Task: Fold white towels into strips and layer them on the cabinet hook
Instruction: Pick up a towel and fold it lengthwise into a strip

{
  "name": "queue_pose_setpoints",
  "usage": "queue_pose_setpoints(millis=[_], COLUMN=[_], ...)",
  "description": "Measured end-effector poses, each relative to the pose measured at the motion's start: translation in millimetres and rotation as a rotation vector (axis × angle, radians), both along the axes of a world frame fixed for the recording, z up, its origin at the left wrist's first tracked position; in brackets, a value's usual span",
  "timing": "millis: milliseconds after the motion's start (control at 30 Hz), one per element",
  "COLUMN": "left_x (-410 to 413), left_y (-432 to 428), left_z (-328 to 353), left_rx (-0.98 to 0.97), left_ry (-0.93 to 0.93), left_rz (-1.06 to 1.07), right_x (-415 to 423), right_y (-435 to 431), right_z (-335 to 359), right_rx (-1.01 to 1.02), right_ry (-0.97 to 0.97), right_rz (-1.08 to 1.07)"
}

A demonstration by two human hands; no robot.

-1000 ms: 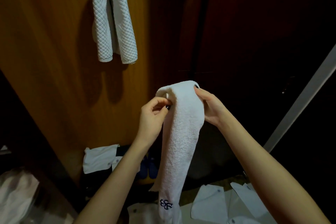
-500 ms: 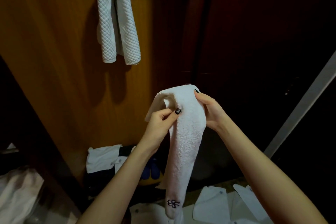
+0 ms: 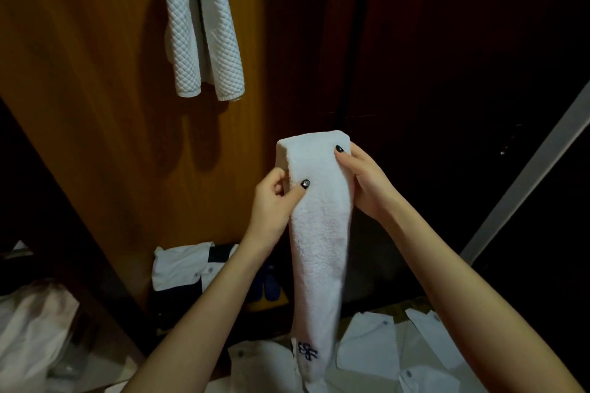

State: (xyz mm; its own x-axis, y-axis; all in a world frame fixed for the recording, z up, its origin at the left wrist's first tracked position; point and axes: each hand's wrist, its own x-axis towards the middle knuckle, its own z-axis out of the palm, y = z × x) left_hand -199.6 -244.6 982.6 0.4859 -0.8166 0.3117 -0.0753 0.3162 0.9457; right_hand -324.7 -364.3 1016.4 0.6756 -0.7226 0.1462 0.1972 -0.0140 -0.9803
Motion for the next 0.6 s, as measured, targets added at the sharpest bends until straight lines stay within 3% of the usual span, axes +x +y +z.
queue_pose_setpoints(millis=[200,400,600], left_x=[16.4,37.9,41.7], left_y=[-8.3,-15.9,-12.8], left_z=[6.0,4.7,-27.4], left_rx=[-0.013,-0.062,0.203], left_ry=[-0.004,0.100,-0.008], left_rz=[0.050,-0.100,0.013], right_x=[3.8,9.2,17.5], right_y=[2.5,-0.2,-7.6], right_z=[9.0,10.0,12.1], right_rx=[-0.243,-0.243,-0.104], right_ry=[0.168,0.182,0.066], right_rz=[0.049,0.086,0.026])
